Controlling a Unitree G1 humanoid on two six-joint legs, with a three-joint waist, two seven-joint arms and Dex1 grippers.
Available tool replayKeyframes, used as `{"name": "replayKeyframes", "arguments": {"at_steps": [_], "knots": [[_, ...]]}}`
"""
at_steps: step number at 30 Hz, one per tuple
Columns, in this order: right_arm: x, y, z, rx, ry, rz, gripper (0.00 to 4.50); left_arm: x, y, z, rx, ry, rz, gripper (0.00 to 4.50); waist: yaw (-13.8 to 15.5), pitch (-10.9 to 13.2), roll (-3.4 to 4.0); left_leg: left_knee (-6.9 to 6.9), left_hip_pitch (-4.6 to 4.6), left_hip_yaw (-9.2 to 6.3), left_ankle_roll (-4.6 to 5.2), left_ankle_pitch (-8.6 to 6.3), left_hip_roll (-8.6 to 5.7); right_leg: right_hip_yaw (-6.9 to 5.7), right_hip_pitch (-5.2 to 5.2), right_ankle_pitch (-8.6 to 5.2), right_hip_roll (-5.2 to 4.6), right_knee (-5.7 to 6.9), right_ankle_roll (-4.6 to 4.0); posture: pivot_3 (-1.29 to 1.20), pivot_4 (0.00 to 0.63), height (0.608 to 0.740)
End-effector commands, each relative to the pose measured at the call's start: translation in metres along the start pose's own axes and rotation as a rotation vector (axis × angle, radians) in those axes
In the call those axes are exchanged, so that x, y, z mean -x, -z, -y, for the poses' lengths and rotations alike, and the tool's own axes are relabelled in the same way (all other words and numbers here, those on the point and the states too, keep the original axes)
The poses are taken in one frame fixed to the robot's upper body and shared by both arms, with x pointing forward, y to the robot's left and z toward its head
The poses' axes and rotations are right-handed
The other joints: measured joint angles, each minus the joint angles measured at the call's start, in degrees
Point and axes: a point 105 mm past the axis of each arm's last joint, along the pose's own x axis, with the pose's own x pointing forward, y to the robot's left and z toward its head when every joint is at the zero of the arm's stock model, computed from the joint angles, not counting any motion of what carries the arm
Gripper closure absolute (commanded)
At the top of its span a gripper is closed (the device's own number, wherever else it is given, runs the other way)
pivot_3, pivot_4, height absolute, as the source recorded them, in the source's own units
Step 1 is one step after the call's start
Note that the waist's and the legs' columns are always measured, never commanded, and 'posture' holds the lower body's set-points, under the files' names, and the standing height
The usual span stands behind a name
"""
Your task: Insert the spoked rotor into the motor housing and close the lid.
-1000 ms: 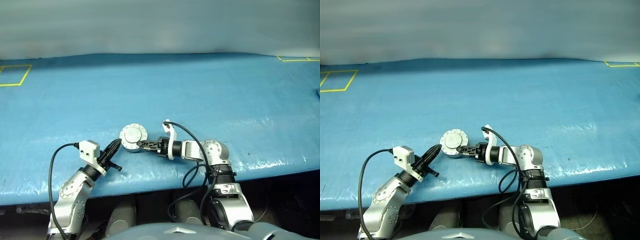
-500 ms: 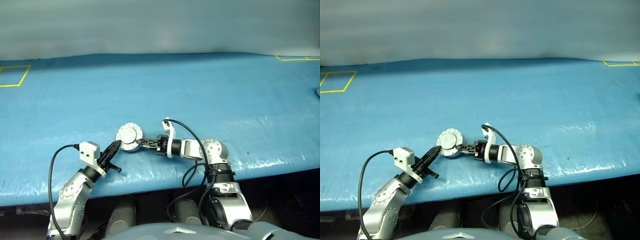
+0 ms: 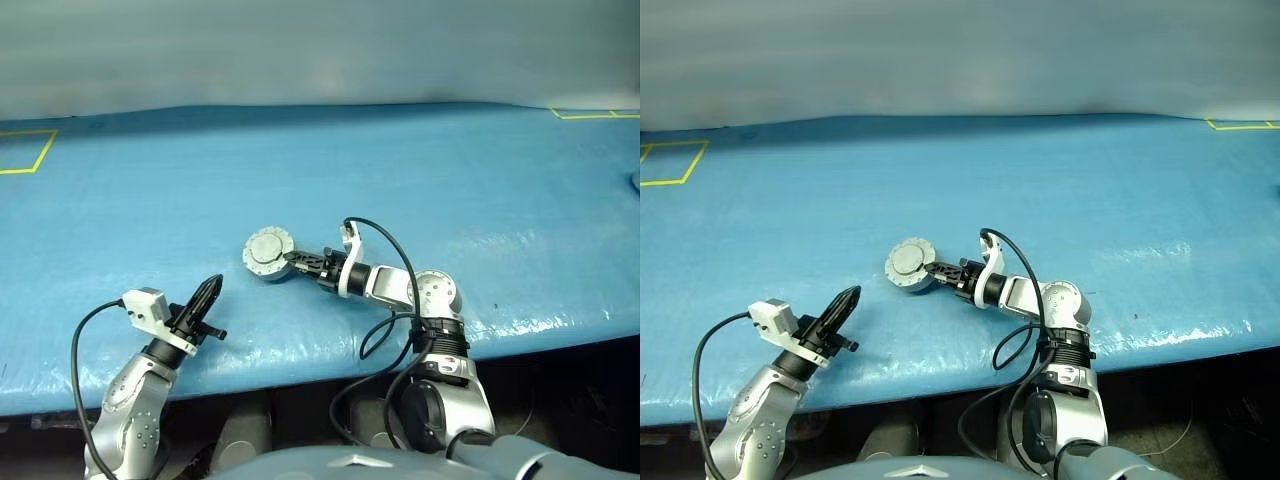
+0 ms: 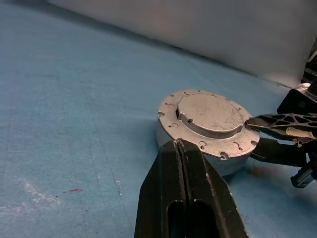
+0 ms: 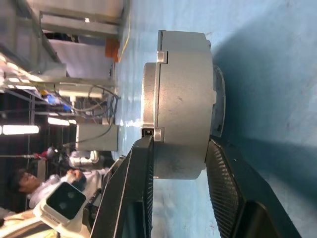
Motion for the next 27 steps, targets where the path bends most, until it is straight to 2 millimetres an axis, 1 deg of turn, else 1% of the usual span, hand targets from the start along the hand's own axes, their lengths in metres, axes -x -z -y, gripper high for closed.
{"name": "replayKeyframes", "arguments": {"at_steps": [1,3,5,6,7,8,11,14,15,18,21,25,27], "knots": [[-0.006,-0.015,-0.045,0.006,-0.198,0.059,3.30,0.001,-0.014,0.002,0.065,-0.011,0.095,4.32,-0.15,0.02,0.01,-0.01,0.00,0.01,0.00,0.00,0.00,0.01,-0.01,0.00,0.00,0.00,0.00,0.00,0.150,0.740],[-0.006,-0.016,-0.052,-0.003,-0.232,0.062,3.30,0.002,-0.016,0.001,0.145,-0.031,0.146,3.92,-0.12,0.02,-0.01,-0.02,0.00,0.00,0.00,0.00,0.00,0.00,0.00,0.00,0.00,0.00,0.00,0.00,0.150,0.740],[-0.006,-0.014,-0.060,-0.009,-0.276,0.056,3.30,0.002,-0.020,-0.003,0.256,-0.063,0.224,3.26,-0.12,0.02,-0.01,-0.02,0.00,-0.01,0.01,0.00,0.00,0.00,0.00,0.00,0.00,0.00,0.00,0.00,0.150,0.740],[-0.005,-0.013,-0.063,-0.012,-0.294,0.054,3.30,0.002,-0.020,-0.003,0.294,-0.069,0.243,2.85,-0.12,0.03,-0.01,-0.02,-0.01,0.00,0.01,0.00,0.00,0.00,0.00,-0.01,0.00,0.00,-0.01,0.00,0.150,0.740],[-0.005,-0.011,-0.067,-0.013,-0.316,0.049,3.30,0.001,-0.020,-0.003,0.336,-0.072,0.263,2.56,-0.12,0.03,-0.01,-0.01,-0.01,0.00,0.01,0.00,0.00,0.00,0.00,0.00,0.00,-0.01,0.00,0.00,0.150,0.740],[-0.004,-0.010,-0.070,-0.011,-0.332,0.043,3.30,0.001,-0.021,-0.003,0.380,-0.070,0.284,2.19,-0.14,0.03,-0.01,-0.01,-0.01,0.00,0.01,0.00,0.00,0.00,0.00,0.00,0.01,-0.01,0.00,0.00,0.150,0.740],[-0.003,-0.006,-0.076,0.005,-0.362,0.020,3.30,-0.001,-0.024,0.006,0.532,-0.013,0.327,1.25,-0.16,0.03,-0.02,-0.01,-0.01,0.00,0.01,0.00,0.00,0.00,0.01,0.00,0.02,-0.01,0.00,0.00,0.150,0.740],[-0.003,-0.003,-0.080,0.012,-0.376,0.010,3.30,-0.003,-0.025,0.017,0.691,0.081,0.313,0.22,-0.27,0.03,-0.02,0.00,-0.02,-0.01,0.01,0.00,0.01,0.00,0.01,-0.01,0.03,-0.01,0.00,0.00,0.150,0.740],[-0.003,-0.001,-0.083,0.017,-0.388,0.002,3.30,-0.003,-0.023,0.020,0.735,0.108,0.292,0.02,-0.30,0.03,-0.02,0.00,-0.01,-0.02,0.01,0.00,0.01,0.00,0.01,-0.01,0.04,0.00,0.00,0.00,0.150,0.740],[-0.004,0.006,-0.089,0.032,-0.408,-0.029,3.30,-0.005,-0.018,0.026,0.789,0.152,0.231,0.02,-0.45,0.03,-0.02,0.01,-0.02,-0.03,0.01,0.00,0.01,0.00,0.00,-0.01,0.05,0.00,-0.01,0.00,0.150,0.740],[-0.005,0.018,-0.090,0.046,-0.411,-0.073,3.30,-0.009,-0.019,0.034,0.806,0.198,0.198,0.02,-0.43,0.03,-0.02,0.01,-0.02,-0.02,0.01,0.00,0.01,0.01,0.01,-0.02,0.06,-0.01,-0.01,0.00,0.150,0.740],[-0.007,0.028,-0.091,0.051,-0.422,-0.106,3.30,-0.017,-0.018,0.033,0.822,0.201,0.182,0.02,-0.31,0.03,-0.02,0.01,-0.02,-0.07,0.01,0.00,0.01,0.00,0.02,-0.02,0.08,0.00,-0.03,0.00,0.150,0.740],[-0.007,0.035,-0.091,0.059,-0.429,-0.130,3.30,-0.021,-0.018,0.035,0.826,0.222,0.169,0.02,-0.31,0.03,-0.02,0.03,-0.02,-0.07,0.01,0.00,0.01,0.01,0.02,-0.02,0.08,0.00,-0.02,0.00,0.150,0.740]]}}
